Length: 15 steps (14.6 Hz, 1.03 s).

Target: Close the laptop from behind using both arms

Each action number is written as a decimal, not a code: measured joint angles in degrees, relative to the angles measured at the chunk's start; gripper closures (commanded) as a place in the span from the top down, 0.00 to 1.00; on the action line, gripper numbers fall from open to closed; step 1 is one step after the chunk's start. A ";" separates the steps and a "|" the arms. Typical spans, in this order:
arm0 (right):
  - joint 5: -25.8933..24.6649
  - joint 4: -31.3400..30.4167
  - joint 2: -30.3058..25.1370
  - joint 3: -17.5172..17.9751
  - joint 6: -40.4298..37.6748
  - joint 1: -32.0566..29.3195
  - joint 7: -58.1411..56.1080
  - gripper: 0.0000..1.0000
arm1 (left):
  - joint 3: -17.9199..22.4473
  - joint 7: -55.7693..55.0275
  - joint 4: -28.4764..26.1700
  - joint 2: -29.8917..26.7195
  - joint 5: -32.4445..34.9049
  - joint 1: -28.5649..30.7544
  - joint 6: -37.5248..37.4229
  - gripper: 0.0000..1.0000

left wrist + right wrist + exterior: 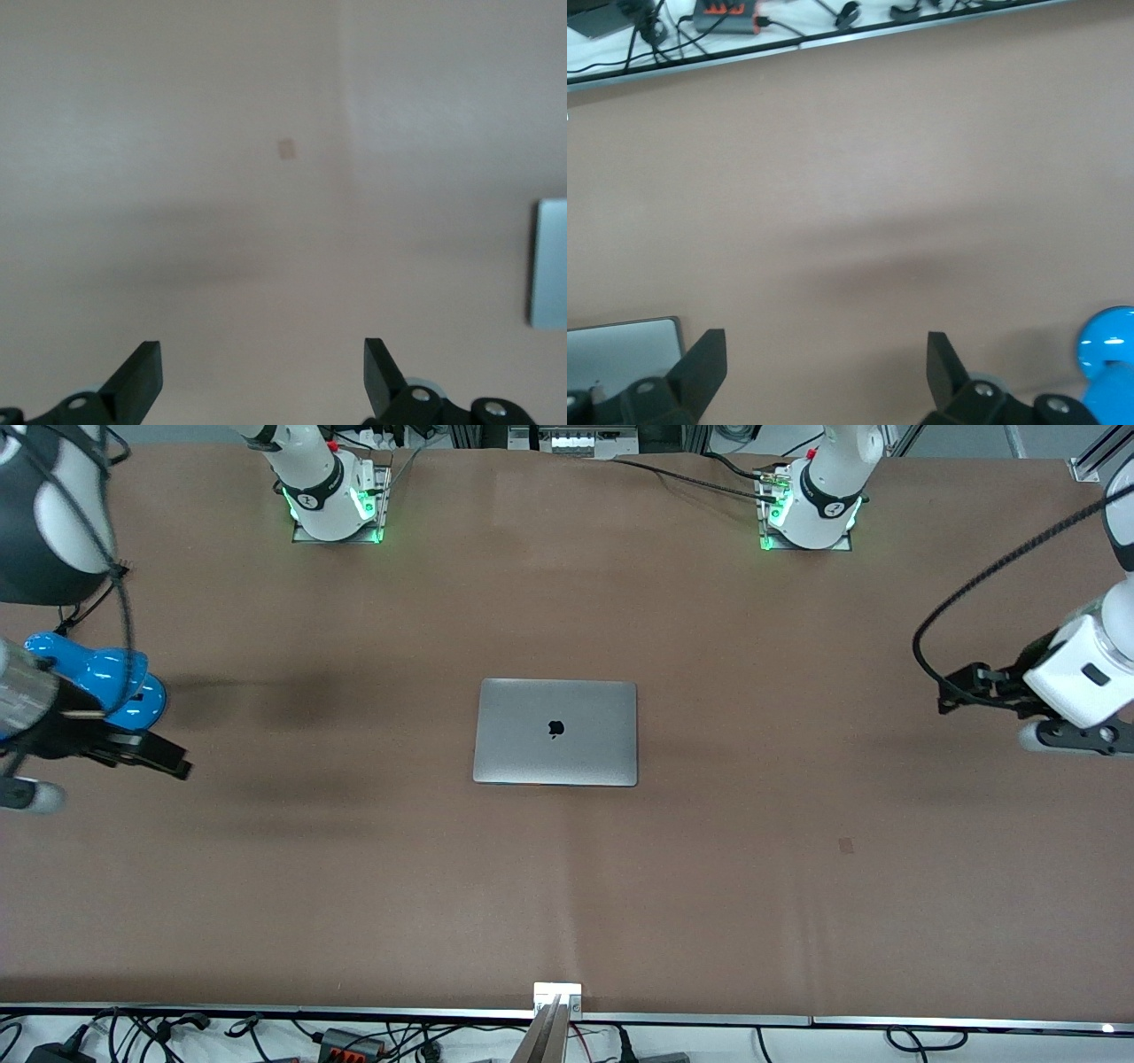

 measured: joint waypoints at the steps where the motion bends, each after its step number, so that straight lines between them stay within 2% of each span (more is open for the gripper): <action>1: 0.00 -0.61 -0.76 0.68 -0.20 -2.14 -1.82 1.00 | 1.97 -0.11 -0.65 -0.69 -1.09 -1.51 1.25 1.00; 4: 0.00 -2.35 -2.38 2.72 -0.50 -7.46 -8.10 1.00 | 3.40 -0.10 -6.21 -7.04 -3.04 -3.75 5.08 1.00; 7: -0.04 -2.66 -3.10 3.35 -3.44 -8.23 -9.54 1.00 | 4.79 -0.11 -10.03 -11.70 -3.05 -5.78 5.00 1.00; 11: -2.52 -4.84 -5.38 4.04 -6.78 -8.18 -8.68 1.00 | 5.51 0.02 -10.72 -11.40 -3.20 -5.76 2.35 1.00; 15: -3.79 -15.17 -12.50 4.17 -3.58 -8.10 -8.69 1.00 | 5.36 0.55 -10.63 -11.28 -3.30 -6.06 2.14 1.00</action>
